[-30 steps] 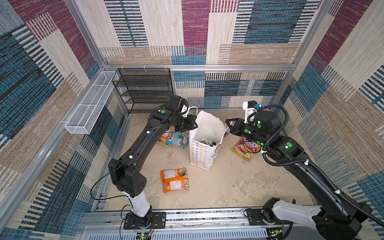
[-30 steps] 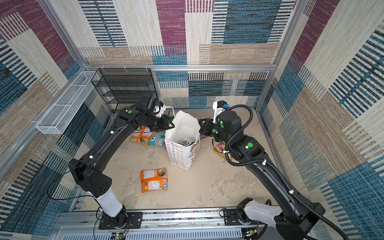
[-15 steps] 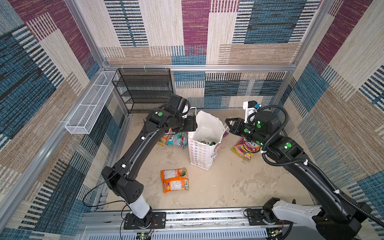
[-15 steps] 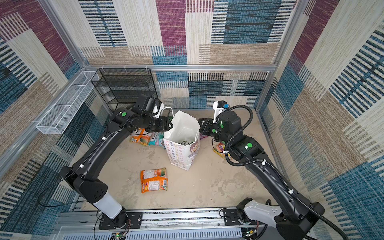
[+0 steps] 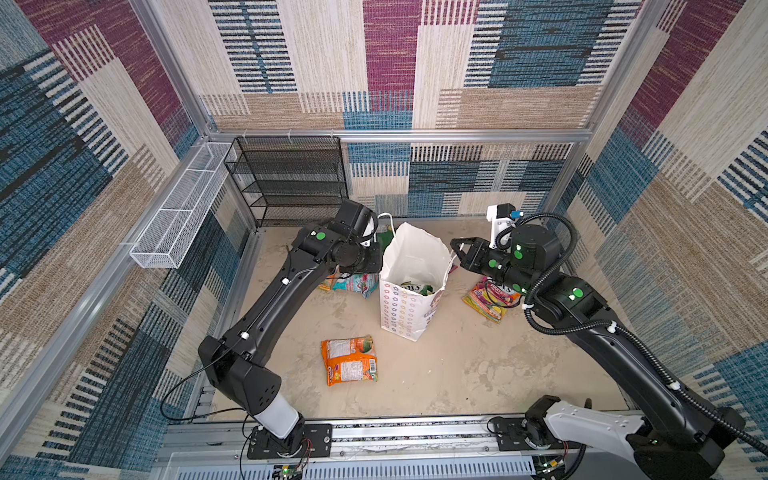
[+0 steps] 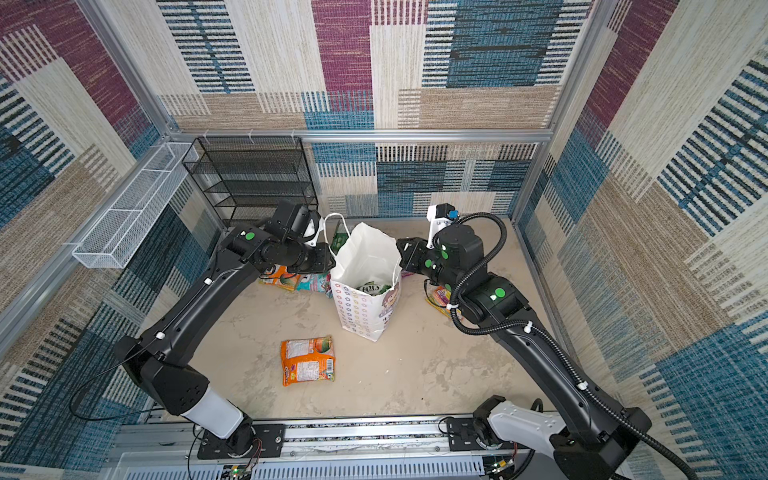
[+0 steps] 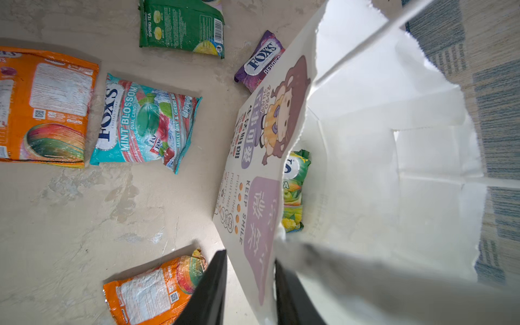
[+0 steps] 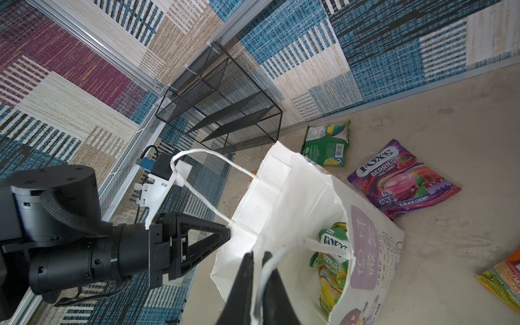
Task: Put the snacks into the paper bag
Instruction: 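Raise the right gripper out of the bag and draw it back, then lower the right gripper onto the orange-red Fox's Fruits packet and grasp it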
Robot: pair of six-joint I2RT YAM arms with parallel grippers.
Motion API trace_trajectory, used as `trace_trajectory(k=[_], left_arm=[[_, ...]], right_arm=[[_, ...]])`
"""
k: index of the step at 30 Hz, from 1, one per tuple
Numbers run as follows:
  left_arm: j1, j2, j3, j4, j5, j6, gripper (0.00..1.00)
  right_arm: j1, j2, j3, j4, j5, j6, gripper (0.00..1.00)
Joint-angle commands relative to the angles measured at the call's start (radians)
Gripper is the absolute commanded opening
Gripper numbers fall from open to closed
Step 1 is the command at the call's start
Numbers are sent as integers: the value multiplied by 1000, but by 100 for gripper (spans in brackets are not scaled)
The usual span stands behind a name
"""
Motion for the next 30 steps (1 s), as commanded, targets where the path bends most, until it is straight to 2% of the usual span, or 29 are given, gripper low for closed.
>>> trace_trajectory(k=[1,5,8,12,15,18,21,23,26,30], left_arm=[[17,-3,-18,51,79,1,30],[40,-8,-22,55,93,2,26],[49,-17,-37,76,118,6,18],[52,-19,-66,117,159,-4,12],[59,-3,-65,118,187,-5,8],[59,-7,-71,117,174,-9,6],[58,-3,-71,117,184,-10,0],[58,2,-72,119,187,-10,0],[64,5,-72,121,196,-12,0],[63,-1,-74,121,189,-13,0]], right_arm=[[2,-3,12,33,3,1,17],[0,-7,16,37,0,1,30],[0,-17,28,36,-4,-15,51],[1,9,129,-56,-3,-62,72],[0,-2,193,-117,61,-98,92],[0,0,289,-238,185,-124,97],[-7,-33,291,-279,354,-143,100],[-33,-55,275,-298,443,-136,100],[-113,-85,191,-272,427,-130,100],[-286,-78,43,-202,253,-111,100]])
